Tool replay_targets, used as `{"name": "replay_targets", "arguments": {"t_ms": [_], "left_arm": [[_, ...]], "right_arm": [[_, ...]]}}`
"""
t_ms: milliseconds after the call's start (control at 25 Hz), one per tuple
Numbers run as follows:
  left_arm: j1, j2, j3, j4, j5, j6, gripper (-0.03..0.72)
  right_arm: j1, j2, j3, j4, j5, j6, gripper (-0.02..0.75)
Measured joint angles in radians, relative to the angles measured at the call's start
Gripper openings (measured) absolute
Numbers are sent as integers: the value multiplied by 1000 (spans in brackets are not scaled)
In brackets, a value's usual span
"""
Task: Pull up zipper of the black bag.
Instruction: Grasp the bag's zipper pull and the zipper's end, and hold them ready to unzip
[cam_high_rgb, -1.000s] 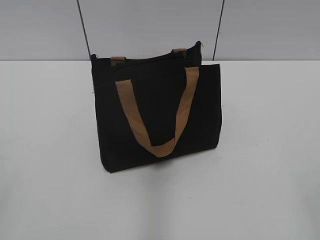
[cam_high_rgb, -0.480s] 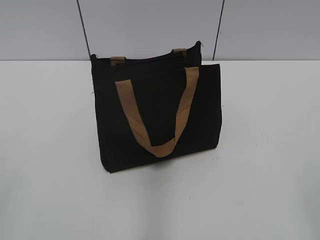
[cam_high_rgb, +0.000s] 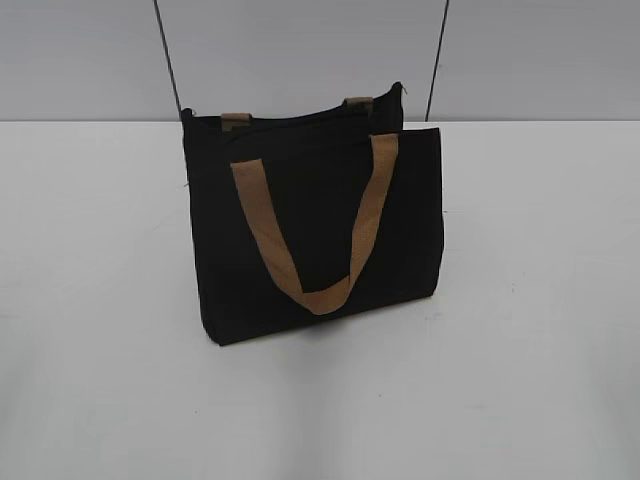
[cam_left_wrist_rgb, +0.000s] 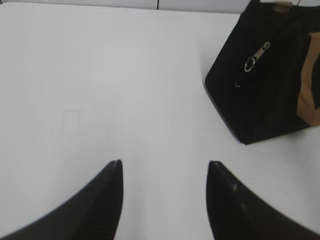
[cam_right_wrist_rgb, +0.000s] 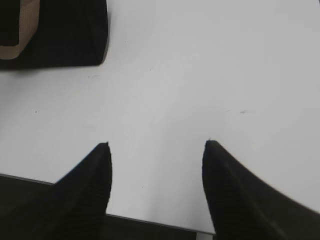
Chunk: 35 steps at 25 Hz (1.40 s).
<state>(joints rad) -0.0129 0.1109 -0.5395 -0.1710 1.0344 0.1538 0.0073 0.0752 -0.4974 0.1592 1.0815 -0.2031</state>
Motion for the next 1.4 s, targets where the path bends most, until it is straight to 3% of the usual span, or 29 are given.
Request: {"name": "replay_targets", "arguments": {"t_ms": [320, 600, 800, 1160, 1400], "left_arm": [[0, 220, -10, 3, -273, 19, 375], [0, 449, -10, -26, -480, 218, 361], [0, 586, -10, -212, -601, 544, 361], [0, 876, -10, -937, -512, 1402, 361], [0, 1114, -10, -1230, -497, 1873, 363]], "right_arm": [[0, 274, -104, 3, -100, 0, 449], [0, 504, -224, 3, -137, -70, 449], [0, 626, -298, 12, -141, -142, 449], [0, 788, -417, 199, -154, -322, 449], [0, 818, -450, 286, -179, -401, 449]]}}
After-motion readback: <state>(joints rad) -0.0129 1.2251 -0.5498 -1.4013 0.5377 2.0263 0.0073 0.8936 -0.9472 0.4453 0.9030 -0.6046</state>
